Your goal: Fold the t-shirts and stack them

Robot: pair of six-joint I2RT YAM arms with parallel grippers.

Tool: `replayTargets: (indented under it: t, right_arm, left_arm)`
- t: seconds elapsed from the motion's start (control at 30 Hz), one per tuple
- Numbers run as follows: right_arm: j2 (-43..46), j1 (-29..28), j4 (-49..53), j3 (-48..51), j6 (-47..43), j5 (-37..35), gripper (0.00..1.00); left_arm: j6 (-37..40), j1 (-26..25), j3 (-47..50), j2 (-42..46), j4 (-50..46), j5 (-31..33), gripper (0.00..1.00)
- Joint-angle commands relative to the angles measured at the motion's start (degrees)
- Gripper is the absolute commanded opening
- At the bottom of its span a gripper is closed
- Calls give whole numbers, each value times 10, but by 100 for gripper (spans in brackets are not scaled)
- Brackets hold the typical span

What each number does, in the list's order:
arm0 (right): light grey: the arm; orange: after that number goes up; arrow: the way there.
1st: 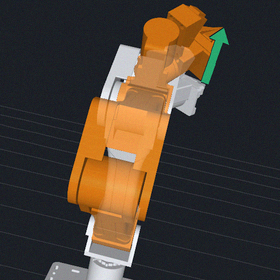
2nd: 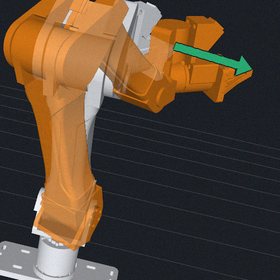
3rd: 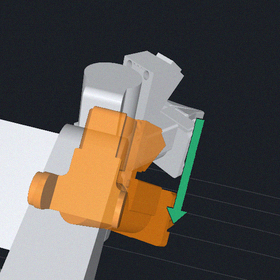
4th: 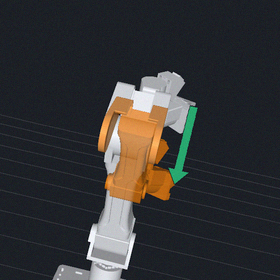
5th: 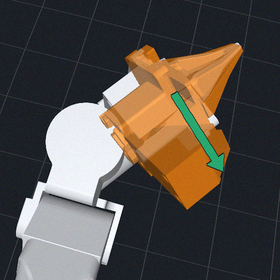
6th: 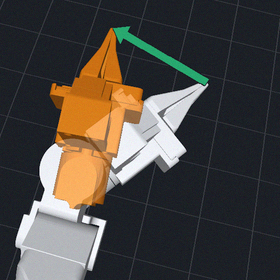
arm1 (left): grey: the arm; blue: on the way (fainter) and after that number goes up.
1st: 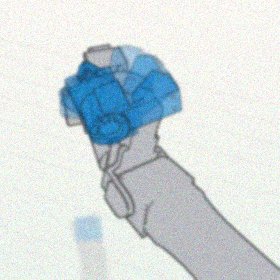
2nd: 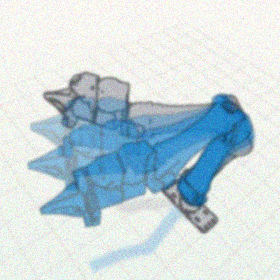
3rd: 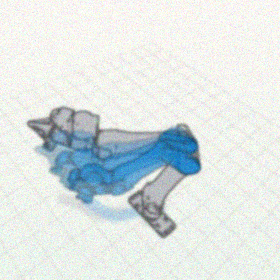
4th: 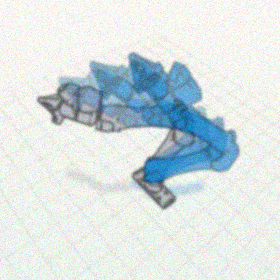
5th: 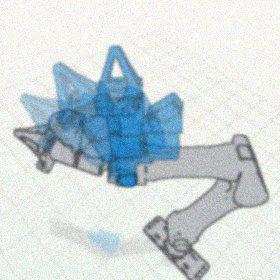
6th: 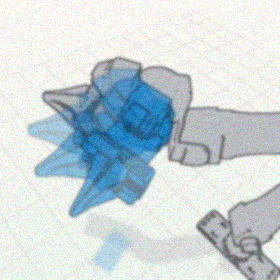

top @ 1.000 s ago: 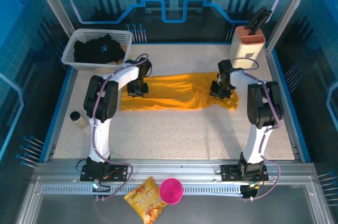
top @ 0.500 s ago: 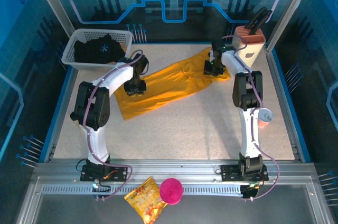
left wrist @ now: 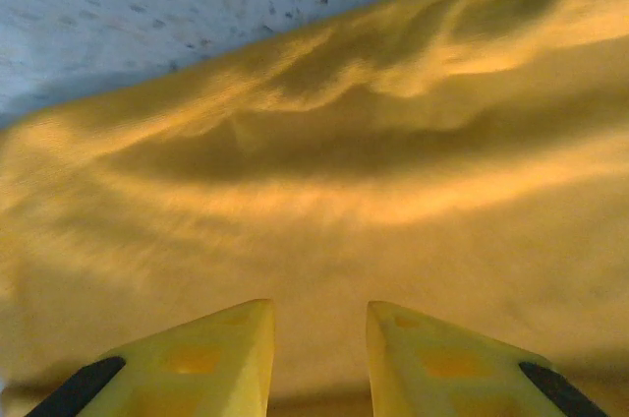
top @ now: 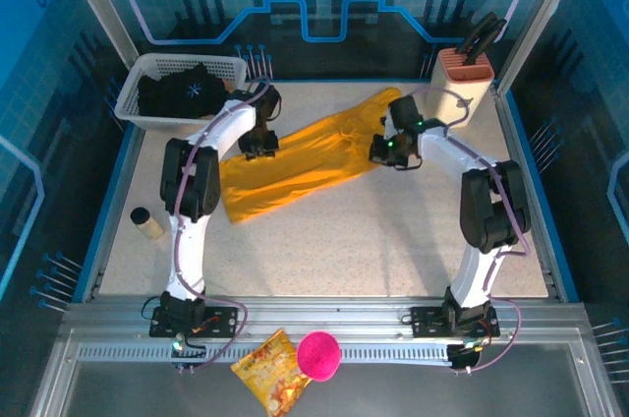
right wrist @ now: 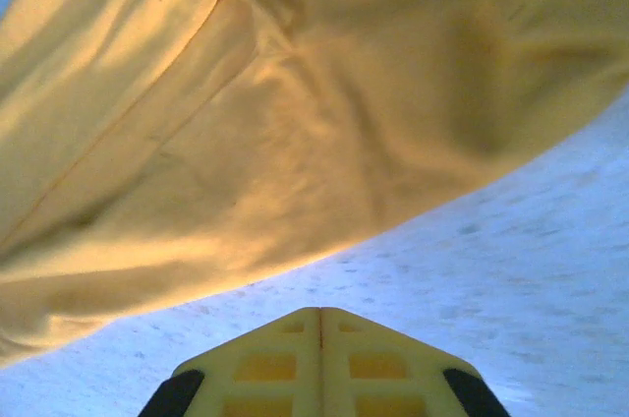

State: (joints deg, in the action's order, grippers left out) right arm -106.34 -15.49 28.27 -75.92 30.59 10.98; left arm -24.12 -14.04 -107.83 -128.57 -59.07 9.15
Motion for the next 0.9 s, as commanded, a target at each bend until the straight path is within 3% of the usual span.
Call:
replayTargets:
  t: [0.0,0.13,0.4,0.63,0.87]
  right_arm:
    - [-59,-8,-111,24,103,45,0]
    - [-121,-8,-97,-39,118,15,0]
    - [-184,-10,-55,-114,117,-8,0]
    - [-167,-7,-12,-123,84,-26,0]
    - [-172,44,31,-151,62,-35,0]
  left_arm:
    - [-16,2,-50,-33,-13,-11,31]
    - [-28,2,-60,-56,-32,2,31]
    - [-39,-3,51,-38,4,-6,31]
    - [-47,-14,126,-9,24,-11,31]
    - [-58,-34,215,38,54,-33,31]
